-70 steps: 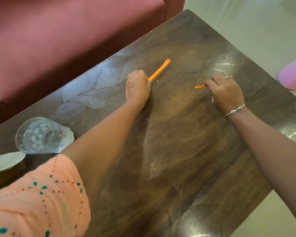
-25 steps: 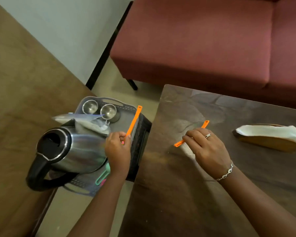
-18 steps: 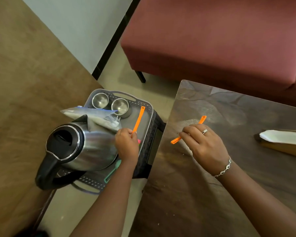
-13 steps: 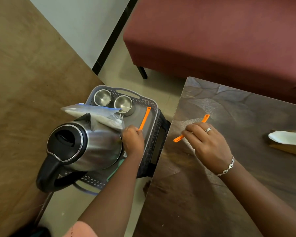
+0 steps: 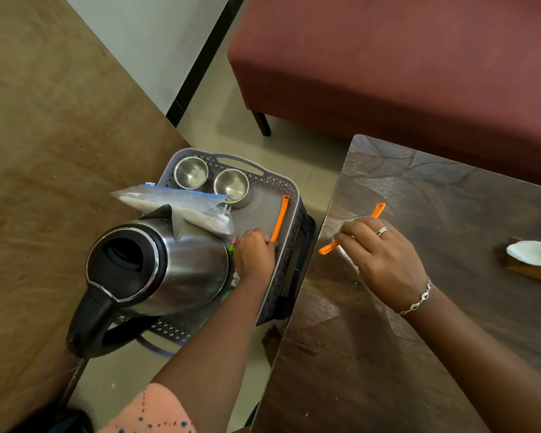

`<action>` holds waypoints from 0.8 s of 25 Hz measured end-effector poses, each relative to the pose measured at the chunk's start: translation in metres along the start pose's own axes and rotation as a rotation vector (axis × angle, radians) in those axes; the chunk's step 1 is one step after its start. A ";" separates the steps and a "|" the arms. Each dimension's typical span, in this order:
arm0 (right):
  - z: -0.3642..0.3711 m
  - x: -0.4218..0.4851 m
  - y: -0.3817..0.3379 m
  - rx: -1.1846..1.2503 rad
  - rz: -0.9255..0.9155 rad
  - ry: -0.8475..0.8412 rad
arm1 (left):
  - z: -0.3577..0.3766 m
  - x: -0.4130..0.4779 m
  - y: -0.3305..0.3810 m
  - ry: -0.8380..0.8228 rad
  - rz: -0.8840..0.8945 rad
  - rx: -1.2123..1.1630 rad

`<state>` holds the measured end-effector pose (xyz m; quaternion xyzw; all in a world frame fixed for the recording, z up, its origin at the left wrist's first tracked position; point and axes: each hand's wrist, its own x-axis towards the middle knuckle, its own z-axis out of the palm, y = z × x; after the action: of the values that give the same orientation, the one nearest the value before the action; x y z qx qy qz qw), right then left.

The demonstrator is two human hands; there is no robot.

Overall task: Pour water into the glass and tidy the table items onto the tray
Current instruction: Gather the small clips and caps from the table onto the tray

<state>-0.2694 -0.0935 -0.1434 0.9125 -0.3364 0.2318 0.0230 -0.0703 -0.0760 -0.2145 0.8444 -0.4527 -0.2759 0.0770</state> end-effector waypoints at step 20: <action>0.105 0.122 -0.034 0.029 -0.474 -0.522 | -0.012 -0.034 -0.029 0.132 0.060 -0.316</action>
<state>-0.1240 -0.1621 -0.1797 0.9939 -0.1062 -0.0163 -0.0236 -0.0579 -0.0327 -0.2020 0.8243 -0.4225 -0.2850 0.2467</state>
